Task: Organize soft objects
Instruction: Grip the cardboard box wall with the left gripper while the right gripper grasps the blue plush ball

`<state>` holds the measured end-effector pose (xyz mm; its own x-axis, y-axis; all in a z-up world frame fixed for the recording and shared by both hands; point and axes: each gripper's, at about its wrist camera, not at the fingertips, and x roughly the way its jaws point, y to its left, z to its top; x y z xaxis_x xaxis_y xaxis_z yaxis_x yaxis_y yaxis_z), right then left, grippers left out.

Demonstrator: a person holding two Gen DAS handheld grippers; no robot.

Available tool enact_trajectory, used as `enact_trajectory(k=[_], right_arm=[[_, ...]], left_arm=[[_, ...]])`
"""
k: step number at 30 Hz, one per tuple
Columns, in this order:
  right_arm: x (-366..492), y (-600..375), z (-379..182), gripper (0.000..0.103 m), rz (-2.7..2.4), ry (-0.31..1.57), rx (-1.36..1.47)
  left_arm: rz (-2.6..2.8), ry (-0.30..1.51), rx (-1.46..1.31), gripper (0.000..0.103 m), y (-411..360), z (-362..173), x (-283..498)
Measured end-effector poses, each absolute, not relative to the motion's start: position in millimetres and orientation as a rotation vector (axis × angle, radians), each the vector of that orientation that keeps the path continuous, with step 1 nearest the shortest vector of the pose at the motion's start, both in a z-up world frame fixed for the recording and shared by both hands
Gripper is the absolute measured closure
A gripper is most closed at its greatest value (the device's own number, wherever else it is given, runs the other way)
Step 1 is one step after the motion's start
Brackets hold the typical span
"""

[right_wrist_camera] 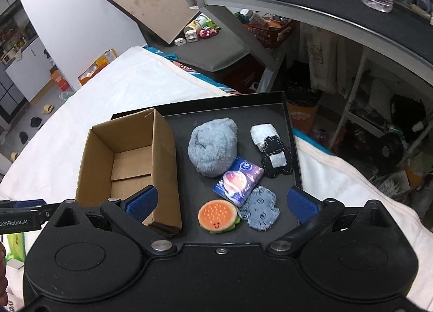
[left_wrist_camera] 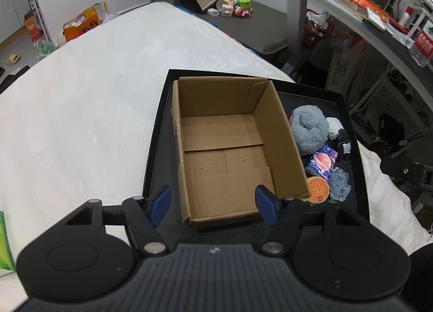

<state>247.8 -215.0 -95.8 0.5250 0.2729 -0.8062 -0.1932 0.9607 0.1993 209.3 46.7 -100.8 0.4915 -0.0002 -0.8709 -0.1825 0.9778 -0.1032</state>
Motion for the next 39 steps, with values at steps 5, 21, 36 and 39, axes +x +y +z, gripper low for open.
enact_trajectory(k=[5, 21, 36, 39], right_arm=[[259, -207, -104, 0.0, 0.328, 0.962, 0.079], [301, -182, -147, 0.004, 0.414, 0.942, -0.08], [334, -159, -194, 0.008, 0.445, 0.977, -0.175], [337, -156, -200, 0.01, 0.453, 0.972, -0.182]], left_arm=[[0.128, 1.079, -0.201, 0.044, 52, -114, 218], [0.163, 1.181, -0.217, 0.072, 62, -164, 245], [0.22, 1.205, -0.181, 0.095, 78, -182, 257], [0.198, 1.205, -0.116, 0.094, 71, -182, 256]])
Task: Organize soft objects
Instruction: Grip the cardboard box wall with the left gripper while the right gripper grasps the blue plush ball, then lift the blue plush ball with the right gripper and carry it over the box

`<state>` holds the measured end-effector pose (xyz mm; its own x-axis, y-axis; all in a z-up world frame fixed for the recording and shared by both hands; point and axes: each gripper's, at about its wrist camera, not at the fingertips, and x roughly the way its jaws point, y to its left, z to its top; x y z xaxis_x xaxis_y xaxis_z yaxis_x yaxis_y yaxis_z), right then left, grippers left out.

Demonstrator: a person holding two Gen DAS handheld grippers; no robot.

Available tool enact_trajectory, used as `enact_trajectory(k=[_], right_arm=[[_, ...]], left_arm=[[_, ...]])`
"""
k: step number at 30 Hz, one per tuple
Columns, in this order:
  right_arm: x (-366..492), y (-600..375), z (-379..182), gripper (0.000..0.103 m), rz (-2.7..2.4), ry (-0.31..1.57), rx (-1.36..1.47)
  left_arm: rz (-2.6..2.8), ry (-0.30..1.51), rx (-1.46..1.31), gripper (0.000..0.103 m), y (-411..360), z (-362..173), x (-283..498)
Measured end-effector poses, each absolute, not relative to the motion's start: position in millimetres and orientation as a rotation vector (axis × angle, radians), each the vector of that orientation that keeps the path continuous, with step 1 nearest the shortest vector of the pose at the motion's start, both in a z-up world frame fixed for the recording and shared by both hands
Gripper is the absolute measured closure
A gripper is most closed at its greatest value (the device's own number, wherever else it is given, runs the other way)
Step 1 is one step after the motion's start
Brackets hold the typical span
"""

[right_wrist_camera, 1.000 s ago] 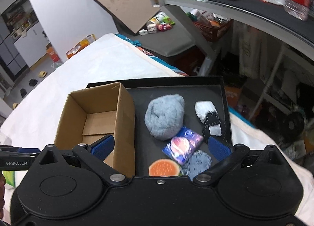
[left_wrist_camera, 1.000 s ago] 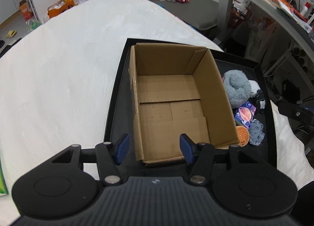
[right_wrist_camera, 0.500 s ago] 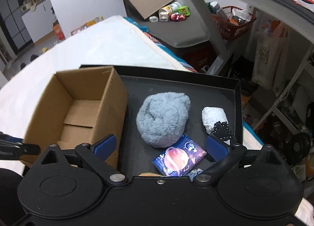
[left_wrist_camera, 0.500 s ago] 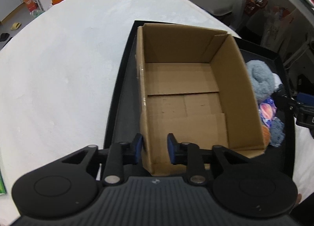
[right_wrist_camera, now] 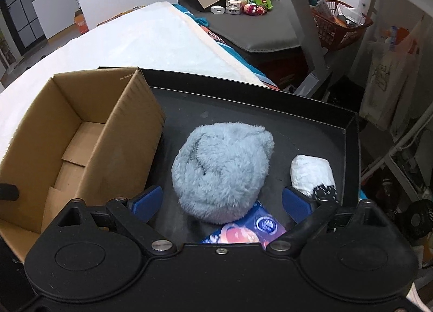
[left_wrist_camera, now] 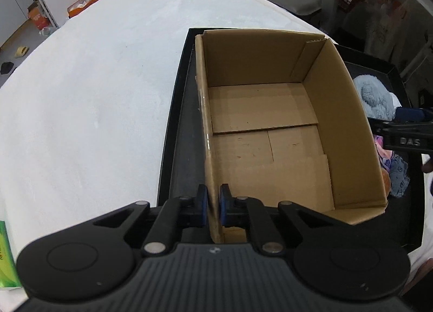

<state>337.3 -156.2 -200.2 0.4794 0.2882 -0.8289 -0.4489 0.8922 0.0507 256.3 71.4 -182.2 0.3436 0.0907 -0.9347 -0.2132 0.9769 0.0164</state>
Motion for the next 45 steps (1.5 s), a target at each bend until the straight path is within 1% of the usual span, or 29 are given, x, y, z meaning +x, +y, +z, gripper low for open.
enact_trajectory(k=[1, 3, 4, 5, 6, 8, 9, 12, 25, 37, 45], right_arm=[[338, -155, -203, 0.011, 0.457, 0.976, -0.191], [339, -152, -206, 0.021, 0.462, 0.978, -0.205], [339, -150, -208, 0.023, 0.464, 0.978, -0.209], [339, -150, -209, 0.029, 0.471, 0.979, -0.208], [339, -149, -210, 0.037, 0.477, 0.98, -0.207], [340, -150, -210, 0.04, 0.479, 0.979, -0.198], [340, -151, -210, 0.043, 0.482, 0.979, -0.19], [340, -155, -207, 0.047, 0.482, 0.989, -0.171], [322, -152, -182, 0.048, 0.47, 1.005, -0.223], [306, -138, -144, 0.047, 0.462, 0.958, -0.271], [296, -123, -124, 0.047, 0.457, 0.947, -0.295]], left_arm=[[0.19, 1.202, -0.108, 0.094, 71, -183, 256], [0.184, 1.199, -0.113, 0.095, 73, -183, 255], [0.186, 1.199, -0.118, 0.095, 75, -183, 255], [0.189, 1.199, -0.13, 0.095, 76, -183, 255], [0.191, 1.2, -0.142, 0.095, 78, -183, 255], [0.2, 1.199, -0.164, 0.095, 81, -183, 256], [0.2, 1.197, -0.163, 0.095, 82, -182, 256], [0.194, 1.199, -0.151, 0.095, 83, -181, 258], [0.201, 1.168, -0.13, 0.095, 82, -177, 255], [0.184, 1.156, -0.12, 0.095, 86, -177, 254], [0.221, 1.148, -0.186, 0.094, 90, -178, 257]])
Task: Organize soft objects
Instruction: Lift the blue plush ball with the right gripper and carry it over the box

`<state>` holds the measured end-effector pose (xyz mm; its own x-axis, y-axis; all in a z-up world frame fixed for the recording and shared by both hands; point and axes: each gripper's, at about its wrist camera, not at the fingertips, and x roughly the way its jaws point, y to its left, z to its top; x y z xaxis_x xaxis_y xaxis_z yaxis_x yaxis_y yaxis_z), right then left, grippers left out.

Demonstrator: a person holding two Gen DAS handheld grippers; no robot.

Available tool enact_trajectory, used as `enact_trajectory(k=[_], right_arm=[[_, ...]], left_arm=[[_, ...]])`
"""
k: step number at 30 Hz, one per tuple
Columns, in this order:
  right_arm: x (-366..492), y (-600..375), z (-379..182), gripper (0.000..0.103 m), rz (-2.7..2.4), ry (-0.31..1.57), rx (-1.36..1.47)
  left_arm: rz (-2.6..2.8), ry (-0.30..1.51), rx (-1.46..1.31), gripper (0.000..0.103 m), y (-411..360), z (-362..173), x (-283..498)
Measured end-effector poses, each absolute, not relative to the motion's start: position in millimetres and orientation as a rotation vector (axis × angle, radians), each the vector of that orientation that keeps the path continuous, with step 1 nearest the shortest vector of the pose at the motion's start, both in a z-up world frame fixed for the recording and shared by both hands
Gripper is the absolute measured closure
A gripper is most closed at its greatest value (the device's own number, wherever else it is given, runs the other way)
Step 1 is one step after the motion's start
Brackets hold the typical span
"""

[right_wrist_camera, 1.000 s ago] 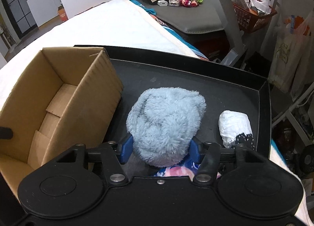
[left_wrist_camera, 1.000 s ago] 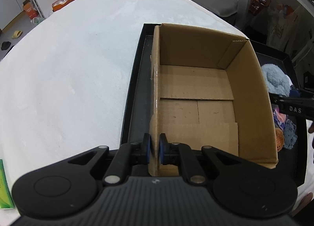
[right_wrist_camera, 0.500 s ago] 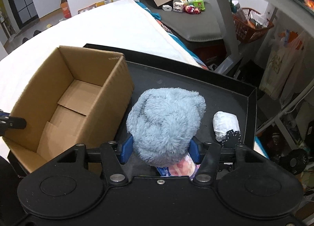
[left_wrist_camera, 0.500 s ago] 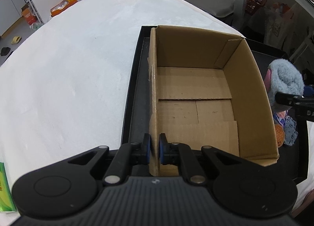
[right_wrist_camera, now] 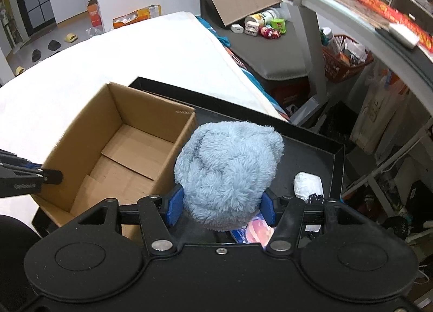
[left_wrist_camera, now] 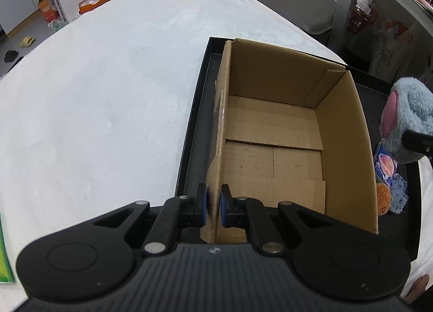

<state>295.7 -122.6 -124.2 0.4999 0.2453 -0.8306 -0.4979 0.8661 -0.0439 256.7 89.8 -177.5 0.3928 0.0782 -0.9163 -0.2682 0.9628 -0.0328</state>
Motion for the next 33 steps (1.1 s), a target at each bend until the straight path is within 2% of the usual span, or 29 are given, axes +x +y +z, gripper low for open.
enact_trajectory(k=[17, 33], right_arm=[[279, -76, -100, 0.047, 0.489, 0.878, -0.355], [279, -34, -119, 0.047, 0.567, 0.894, -0.398]], left_arm=[[0.211, 1.121, -0.21, 0.094, 94, -178, 249], [0.206, 1.115, -0.23, 0.094, 98, -181, 248]])
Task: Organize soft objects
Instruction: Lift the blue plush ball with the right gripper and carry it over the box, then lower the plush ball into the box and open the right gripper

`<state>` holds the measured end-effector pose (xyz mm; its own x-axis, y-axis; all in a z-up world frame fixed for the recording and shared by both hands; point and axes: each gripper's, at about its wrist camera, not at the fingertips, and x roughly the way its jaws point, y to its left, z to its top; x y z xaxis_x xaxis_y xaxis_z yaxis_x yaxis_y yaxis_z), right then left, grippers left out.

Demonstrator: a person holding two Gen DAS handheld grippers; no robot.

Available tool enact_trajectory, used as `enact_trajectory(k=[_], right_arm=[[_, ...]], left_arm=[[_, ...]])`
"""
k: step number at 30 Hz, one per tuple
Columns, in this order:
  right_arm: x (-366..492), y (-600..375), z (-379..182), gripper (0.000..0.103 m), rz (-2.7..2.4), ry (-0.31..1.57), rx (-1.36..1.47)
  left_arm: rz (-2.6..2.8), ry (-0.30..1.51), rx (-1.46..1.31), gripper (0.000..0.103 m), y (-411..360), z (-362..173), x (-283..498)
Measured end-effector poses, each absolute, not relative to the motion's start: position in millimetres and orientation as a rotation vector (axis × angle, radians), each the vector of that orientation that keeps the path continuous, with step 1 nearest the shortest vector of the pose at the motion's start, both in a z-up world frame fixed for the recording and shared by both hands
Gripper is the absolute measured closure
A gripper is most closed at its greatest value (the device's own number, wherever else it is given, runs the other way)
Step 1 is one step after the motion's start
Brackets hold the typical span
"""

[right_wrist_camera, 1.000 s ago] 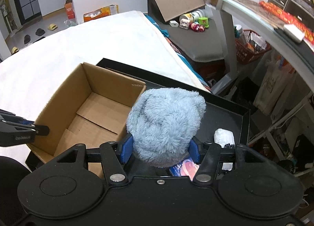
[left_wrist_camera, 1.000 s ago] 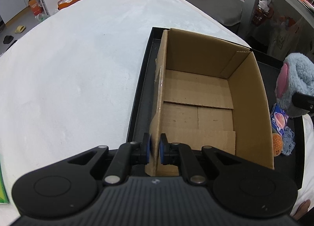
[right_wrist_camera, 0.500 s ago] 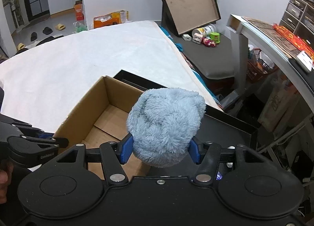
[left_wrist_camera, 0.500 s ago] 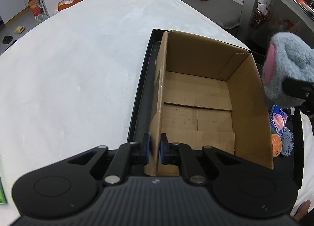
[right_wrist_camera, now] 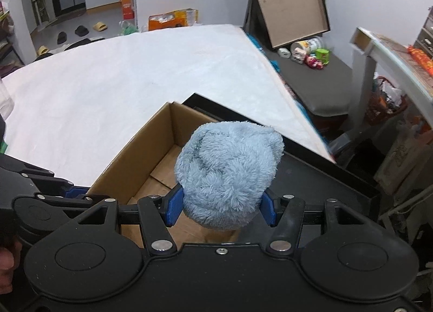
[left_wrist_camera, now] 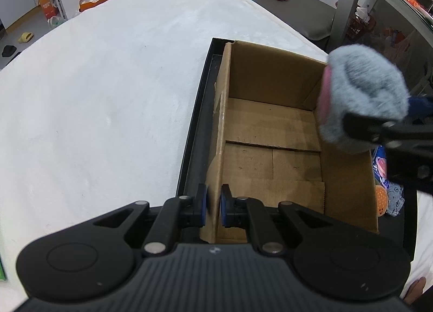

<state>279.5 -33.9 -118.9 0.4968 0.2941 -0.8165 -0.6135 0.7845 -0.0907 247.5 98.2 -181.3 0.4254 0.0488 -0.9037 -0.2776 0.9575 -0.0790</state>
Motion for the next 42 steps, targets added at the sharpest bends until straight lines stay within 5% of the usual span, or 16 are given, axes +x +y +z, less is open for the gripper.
enact_trajectory(k=[32, 38, 42], right_arm=[[282, 14, -156, 0.042, 0.652, 0.911, -0.499], [277, 8, -149, 0.042, 0.651, 0.901, -0.497], [274, -2, -140, 0.039, 0.636, 0.892, -0.474]], left_arm=[[0.202, 1.129, -0.252, 0.093, 107, -182, 252], [0.209, 1.154, -0.225, 0.09, 102, -184, 254], [0.215, 1.167, -0.199, 0.078, 96, -184, 258]])
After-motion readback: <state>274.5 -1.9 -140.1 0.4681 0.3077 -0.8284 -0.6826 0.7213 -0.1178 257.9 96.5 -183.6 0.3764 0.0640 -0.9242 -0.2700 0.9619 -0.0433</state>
